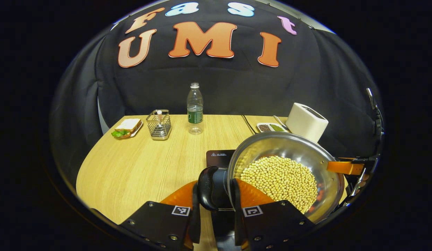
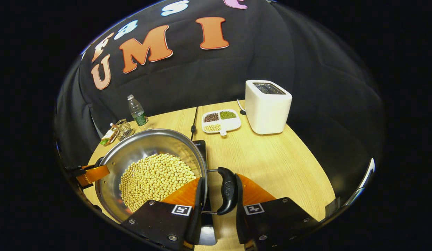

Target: First push the handle of the pot to place it horizontally, then grasp the pot with both hands and set it on the induction cooktop.

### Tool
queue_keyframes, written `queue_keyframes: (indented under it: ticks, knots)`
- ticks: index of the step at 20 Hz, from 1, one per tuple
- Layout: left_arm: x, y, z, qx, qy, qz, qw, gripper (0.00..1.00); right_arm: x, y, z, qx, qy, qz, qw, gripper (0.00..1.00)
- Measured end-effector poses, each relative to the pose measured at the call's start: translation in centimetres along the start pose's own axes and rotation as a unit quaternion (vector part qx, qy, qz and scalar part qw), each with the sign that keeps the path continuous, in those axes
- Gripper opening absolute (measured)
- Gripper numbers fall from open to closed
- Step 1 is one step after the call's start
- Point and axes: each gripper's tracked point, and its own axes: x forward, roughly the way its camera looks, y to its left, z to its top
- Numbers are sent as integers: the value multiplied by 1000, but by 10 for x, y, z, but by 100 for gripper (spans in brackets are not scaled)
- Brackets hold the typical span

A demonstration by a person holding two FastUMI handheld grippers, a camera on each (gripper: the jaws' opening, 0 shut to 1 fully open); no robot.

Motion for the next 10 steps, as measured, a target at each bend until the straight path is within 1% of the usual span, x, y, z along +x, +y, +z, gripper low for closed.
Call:
queue_keyframes:
  ticks: [1, 3, 10]
  knots:
    - [2, -3, 0, 4, 0, 0, 1000, 40, 1, -4, -1, 2, 1, 0, 1000, 40]
    - [6, -9, -2, 8, 5, 0, 1000, 39, 2, -10, -3, 7, 4, 0, 1000, 40]
    - [16, -15, -12, -1, 11, -9, 1000, 39, 11, -16, -6, 8, 6, 1, 1000, 40]
